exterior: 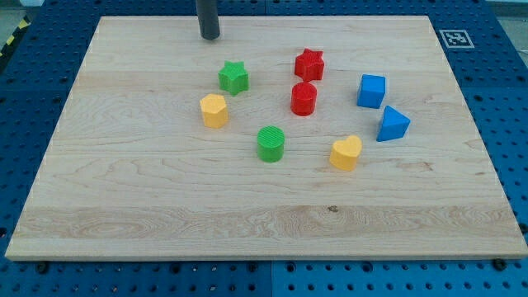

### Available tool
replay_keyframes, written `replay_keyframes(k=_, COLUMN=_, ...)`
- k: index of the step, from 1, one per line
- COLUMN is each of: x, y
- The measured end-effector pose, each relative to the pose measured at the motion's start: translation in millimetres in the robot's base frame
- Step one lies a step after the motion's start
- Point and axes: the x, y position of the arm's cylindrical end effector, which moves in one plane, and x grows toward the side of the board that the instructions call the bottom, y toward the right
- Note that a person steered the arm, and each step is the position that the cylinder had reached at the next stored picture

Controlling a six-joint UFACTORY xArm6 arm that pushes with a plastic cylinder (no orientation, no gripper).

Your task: Move the green star to the right side of the hexagon

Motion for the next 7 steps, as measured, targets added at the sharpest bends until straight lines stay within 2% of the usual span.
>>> replay_keyframes(k=1, x=6.7, y=0.0)
replay_keyframes(k=3, x=47.2, y=0.0)
replay_keyframes(k=4, x=48.3, y=1.8)
replay_keyframes(k=7, x=119.6, y=50.9)
